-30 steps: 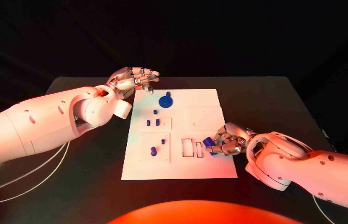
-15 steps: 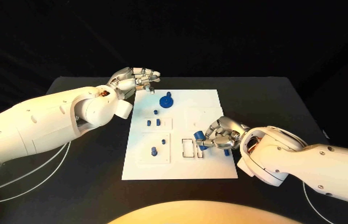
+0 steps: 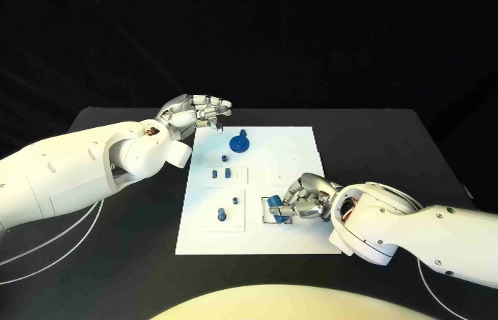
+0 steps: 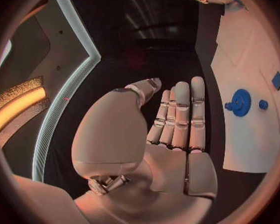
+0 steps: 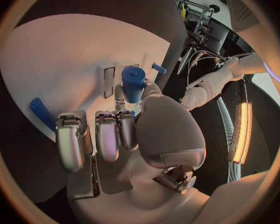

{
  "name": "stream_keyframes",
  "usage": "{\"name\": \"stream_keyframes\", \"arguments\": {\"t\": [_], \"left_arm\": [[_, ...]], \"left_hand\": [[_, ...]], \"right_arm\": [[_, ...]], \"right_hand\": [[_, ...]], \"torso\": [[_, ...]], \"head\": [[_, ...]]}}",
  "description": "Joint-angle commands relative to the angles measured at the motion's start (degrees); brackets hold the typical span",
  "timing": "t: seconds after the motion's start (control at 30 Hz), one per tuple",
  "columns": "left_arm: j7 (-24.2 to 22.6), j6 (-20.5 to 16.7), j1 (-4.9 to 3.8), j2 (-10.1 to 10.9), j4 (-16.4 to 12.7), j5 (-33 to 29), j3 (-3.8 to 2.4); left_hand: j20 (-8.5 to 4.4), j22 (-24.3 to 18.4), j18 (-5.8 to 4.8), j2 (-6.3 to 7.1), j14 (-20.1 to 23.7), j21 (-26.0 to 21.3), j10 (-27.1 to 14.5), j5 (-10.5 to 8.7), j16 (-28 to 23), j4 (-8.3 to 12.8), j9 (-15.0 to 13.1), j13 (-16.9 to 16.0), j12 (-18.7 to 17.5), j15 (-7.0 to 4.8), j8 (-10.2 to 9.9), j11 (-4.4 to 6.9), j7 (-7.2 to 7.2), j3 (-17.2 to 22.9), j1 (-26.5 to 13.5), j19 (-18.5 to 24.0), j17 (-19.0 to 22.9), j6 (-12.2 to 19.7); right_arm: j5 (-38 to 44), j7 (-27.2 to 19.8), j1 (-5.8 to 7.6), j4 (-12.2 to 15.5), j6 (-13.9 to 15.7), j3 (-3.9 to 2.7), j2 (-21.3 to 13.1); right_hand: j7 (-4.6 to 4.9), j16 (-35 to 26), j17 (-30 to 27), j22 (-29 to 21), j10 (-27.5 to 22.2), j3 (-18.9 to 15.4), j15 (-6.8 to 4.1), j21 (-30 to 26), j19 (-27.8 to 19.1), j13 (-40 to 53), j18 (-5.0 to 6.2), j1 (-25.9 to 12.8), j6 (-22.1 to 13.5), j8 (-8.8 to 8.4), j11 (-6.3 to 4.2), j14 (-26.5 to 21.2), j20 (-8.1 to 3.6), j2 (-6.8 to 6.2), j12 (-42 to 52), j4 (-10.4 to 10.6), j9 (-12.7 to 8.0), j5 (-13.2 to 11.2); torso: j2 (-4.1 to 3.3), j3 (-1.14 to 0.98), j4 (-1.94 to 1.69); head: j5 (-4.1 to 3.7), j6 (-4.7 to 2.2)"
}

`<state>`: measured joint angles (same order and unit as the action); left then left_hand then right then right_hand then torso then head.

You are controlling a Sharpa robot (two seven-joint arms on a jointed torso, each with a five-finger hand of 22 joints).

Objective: Assemble the parts on the task board

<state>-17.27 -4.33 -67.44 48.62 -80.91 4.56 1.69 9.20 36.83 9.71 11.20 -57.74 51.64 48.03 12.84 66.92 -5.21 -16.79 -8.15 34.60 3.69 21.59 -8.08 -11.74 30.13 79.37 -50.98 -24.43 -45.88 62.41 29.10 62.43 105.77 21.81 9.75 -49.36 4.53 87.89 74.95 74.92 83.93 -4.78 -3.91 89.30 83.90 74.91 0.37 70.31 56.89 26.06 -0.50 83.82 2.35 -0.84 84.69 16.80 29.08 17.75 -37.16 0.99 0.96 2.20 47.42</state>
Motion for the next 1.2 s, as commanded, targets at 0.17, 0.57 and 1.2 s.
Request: {"name": "stream_keyframes", "arguments": {"t": [0.17, 0.57, 1.2], "left_arm": [[-0.20, 1.12, -0.03, -0.02, -0.21, -0.26, -0.04], [-0.07, 1.11, -0.03, 0.06, -0.25, -0.26, -0.04], [0.19, 1.15, -0.04, 0.26, -0.34, -0.26, -0.04]], "left_hand": [[0.03, -0.08, 0.82, -0.04, 0.35, -0.28, -0.64, 0.36, -0.26, 0.03, 0.10, 0.12, 0.15, 0.16, 0.24, -0.06, -0.08, -0.13, 0.29, -0.26, 0.12, 0.37], [0.03, -0.08, 0.82, -0.04, 0.35, -0.28, -0.64, 0.36, -0.26, 0.03, 0.10, 0.12, 0.15, 0.16, 0.24, -0.06, -0.08, -0.13, 0.29, -0.26, 0.12, 0.37], [0.05, -0.11, 0.82, -0.11, 0.38, -0.33, -0.73, 0.39, -0.27, -0.06, 0.15, 0.17, 0.14, 0.19, 0.20, -0.09, -0.12, -0.13, 0.20, -0.24, 0.15, 0.49]], "right_arm": [[1.21, 0.33, -0.26, -1.00, -0.88, 0.00, 0.80], [3.51, 0.90, -0.30, -2.42, -0.11, 0.00, 1.96], [6.49, -0.51, -0.31, -1.54, 0.72, 0.00, 1.24]], "right_hand": [[-1.16, 0.19, 8.95, 14.83, 2.84, -1.02, -0.40, -0.21, 5.79, 10.47, -0.18, -1.58, 1.49, 0.19, -0.27, 5.01, -0.37, -0.32, -0.31, -0.03, 0.65, -1.53], [-1.13, 0.12, 8.93, 14.77, 2.76, -5.98, -0.36, -0.42, 5.71, 10.47, -0.13, -7.39, 1.37, 0.76, -0.22, 5.00, -0.33, -0.16, -0.74, 0.05, 1.72, -10.09], [-0.81, 0.08, 9.09, 14.59, 2.38, -2.45, -0.13, -1.08, 5.48, 10.25, 0.01, -13.50, 0.10, 0.89, 0.04, 5.00, -0.15, -4.55, -1.65, 0.11, 2.84, -14.55]], "torso": [[0.02, -0.02, 0.05], [-0.02, -0.04, 0.00], [0.01, -0.04, 0.05]], "head": [[0.10, -0.01], [0.05, -0.17], [0.17, -0.03]]}}
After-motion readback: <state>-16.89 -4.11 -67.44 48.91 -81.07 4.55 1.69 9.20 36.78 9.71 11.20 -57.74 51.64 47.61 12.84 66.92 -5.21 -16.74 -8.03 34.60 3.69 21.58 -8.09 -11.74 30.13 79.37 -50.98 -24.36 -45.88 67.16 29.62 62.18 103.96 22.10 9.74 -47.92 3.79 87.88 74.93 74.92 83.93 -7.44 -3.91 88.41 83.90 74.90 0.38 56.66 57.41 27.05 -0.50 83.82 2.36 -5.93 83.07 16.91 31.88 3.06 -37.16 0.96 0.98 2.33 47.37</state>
